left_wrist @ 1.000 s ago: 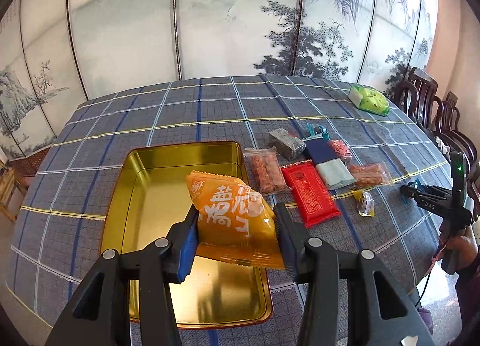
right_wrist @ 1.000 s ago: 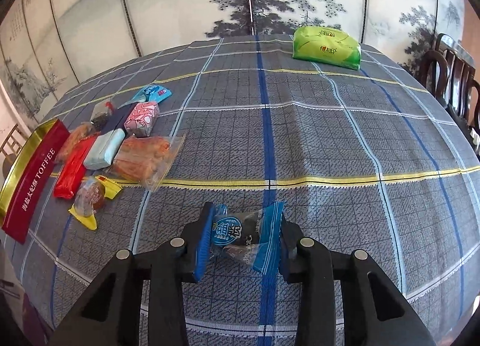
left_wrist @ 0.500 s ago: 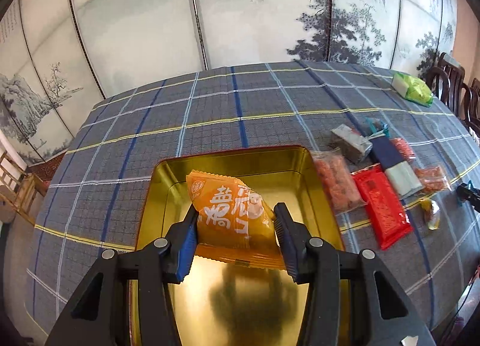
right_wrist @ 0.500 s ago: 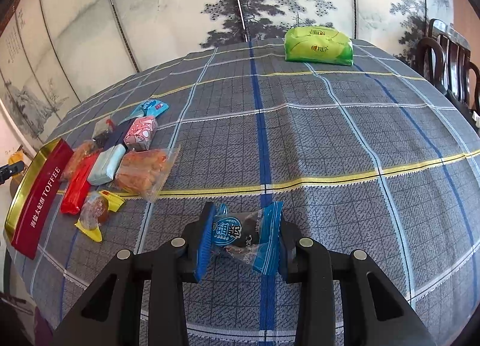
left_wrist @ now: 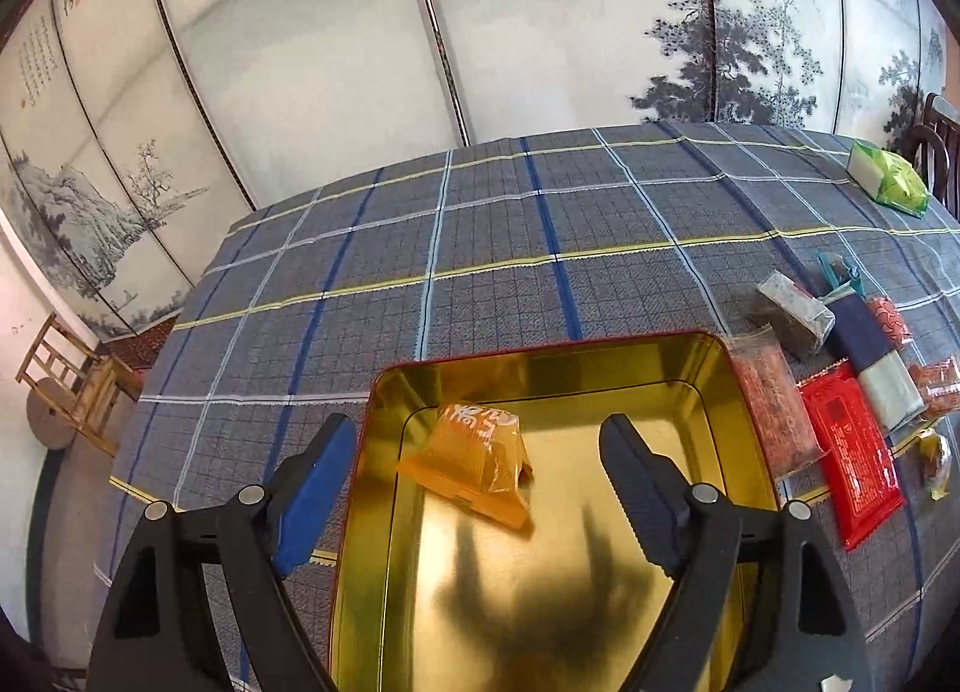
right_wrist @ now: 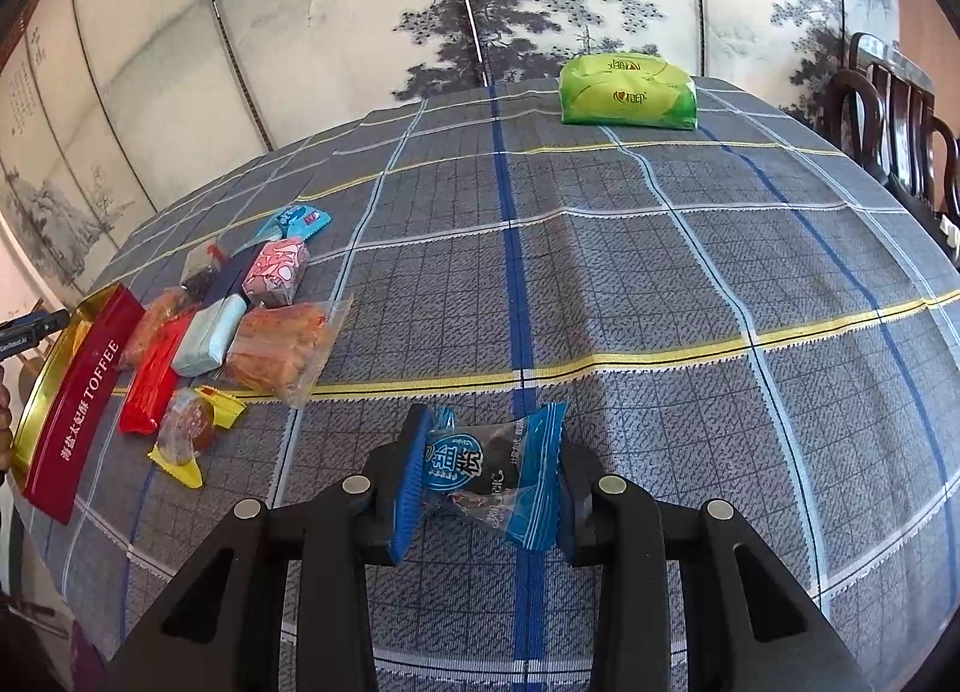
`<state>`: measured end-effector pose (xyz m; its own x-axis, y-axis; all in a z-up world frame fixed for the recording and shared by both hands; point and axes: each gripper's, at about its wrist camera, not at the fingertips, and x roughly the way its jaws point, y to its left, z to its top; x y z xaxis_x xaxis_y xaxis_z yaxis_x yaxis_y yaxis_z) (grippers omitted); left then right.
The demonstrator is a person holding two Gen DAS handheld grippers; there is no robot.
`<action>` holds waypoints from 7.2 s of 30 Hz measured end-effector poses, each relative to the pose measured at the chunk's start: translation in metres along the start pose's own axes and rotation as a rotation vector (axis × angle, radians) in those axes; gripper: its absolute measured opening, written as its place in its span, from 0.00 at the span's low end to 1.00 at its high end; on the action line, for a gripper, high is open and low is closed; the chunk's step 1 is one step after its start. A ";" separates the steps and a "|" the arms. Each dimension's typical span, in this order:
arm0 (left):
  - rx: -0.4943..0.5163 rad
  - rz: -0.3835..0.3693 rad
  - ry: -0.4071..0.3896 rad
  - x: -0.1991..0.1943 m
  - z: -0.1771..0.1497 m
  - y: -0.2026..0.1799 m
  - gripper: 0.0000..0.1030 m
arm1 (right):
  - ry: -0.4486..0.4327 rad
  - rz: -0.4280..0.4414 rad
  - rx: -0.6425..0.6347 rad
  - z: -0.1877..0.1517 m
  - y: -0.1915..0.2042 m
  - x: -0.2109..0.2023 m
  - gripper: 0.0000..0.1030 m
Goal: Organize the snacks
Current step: 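Carry the blue-ended candy with the right gripper into the gold tin and release, then grasp the red packet with the right gripper while the left gripper grasps the yellow-wrapped snack, then carry the yellow-wrapped snack with the left gripper into the gold tin and release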
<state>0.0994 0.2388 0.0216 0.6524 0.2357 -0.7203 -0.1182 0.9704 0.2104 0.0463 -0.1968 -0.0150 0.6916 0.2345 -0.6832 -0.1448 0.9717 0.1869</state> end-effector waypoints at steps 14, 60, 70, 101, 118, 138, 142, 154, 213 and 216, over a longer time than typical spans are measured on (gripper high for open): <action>-0.027 0.026 -0.076 -0.060 -0.014 -0.017 0.87 | -0.047 0.083 0.045 0.009 0.019 -0.032 0.35; -0.189 0.048 -0.049 -0.113 -0.108 0.072 0.93 | 0.140 0.441 -0.310 0.085 0.380 0.096 0.54; -0.158 -0.033 -0.106 -0.128 -0.096 0.040 0.95 | 0.173 0.305 -0.248 0.034 0.230 0.038 0.61; -0.029 -0.318 -0.092 -0.149 -0.076 -0.043 0.96 | 0.043 0.108 -0.060 0.014 0.090 -0.043 0.44; 0.220 -0.487 0.122 -0.049 -0.021 -0.242 0.82 | 0.017 -0.098 0.079 0.020 -0.048 0.005 0.44; 0.272 -0.484 0.143 -0.061 -0.047 -0.263 0.22 | 0.010 -0.076 0.107 0.026 -0.049 0.012 0.49; 0.237 -0.511 0.140 -0.079 -0.049 -0.250 0.22 | 0.089 -0.143 0.073 0.035 -0.033 0.024 0.95; 0.125 -0.504 0.088 -0.113 -0.054 -0.187 0.22 | 0.045 -0.154 0.057 0.033 -0.039 0.017 0.42; -0.107 -0.101 0.068 -0.032 -0.087 0.017 0.22 | 0.010 -0.125 0.089 0.015 -0.007 0.010 0.42; -0.108 -0.093 0.070 -0.030 -0.088 0.020 0.22 | 0.010 -0.125 0.088 0.015 -0.007 0.010 0.42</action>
<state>0.0116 0.2556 -0.0113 0.6112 0.1438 -0.7783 -0.1422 0.9873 0.0707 0.0651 -0.2018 -0.0124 0.6931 0.1125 -0.7120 0.0052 0.9869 0.1610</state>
